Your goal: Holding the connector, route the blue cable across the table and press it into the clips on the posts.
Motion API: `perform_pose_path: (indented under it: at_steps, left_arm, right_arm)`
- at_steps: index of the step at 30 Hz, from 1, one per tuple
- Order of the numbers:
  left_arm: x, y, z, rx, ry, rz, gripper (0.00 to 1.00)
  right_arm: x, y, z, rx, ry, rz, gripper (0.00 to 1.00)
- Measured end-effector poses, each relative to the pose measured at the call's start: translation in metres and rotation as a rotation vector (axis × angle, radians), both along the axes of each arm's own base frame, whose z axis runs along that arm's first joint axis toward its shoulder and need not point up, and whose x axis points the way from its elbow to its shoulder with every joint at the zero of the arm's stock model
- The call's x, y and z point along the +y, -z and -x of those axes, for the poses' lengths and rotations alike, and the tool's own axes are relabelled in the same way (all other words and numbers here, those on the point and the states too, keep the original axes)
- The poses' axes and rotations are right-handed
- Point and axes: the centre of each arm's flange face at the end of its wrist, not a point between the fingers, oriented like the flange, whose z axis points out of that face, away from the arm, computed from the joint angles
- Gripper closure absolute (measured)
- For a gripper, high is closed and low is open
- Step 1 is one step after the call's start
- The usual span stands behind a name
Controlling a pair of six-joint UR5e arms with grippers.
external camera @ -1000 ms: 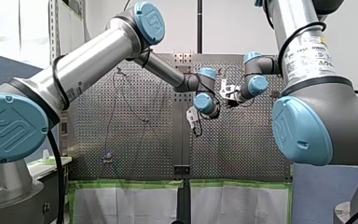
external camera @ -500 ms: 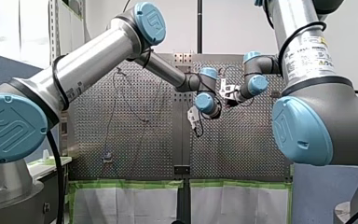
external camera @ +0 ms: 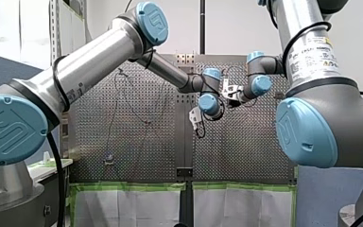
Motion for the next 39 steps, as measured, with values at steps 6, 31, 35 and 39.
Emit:
perform_pose_path:
  at_steps: [6,31,35,39]
  left_arm:
    - [-0.003,-0.018,0.002,-0.008,-0.017,-0.009,1.0]
    - [0.007,-0.146,0.035,-0.111,-0.068,0.061,1.0]
    - [0.007,-0.149,0.036,-0.116,-0.07,0.066,1.0]
    - [0.006,-0.157,0.034,-0.128,-0.073,0.079,1.0]
  right_arm:
    - [0.0,-0.024,0.002,-0.009,0.003,0.023,1.0]
    - [0.025,-0.145,0.014,-0.085,0.012,0.099,1.0]
    - [0.027,-0.149,0.015,-0.087,0.012,0.101,1.0]
    - [0.027,-0.152,0.016,-0.09,0.013,0.105,1.0]
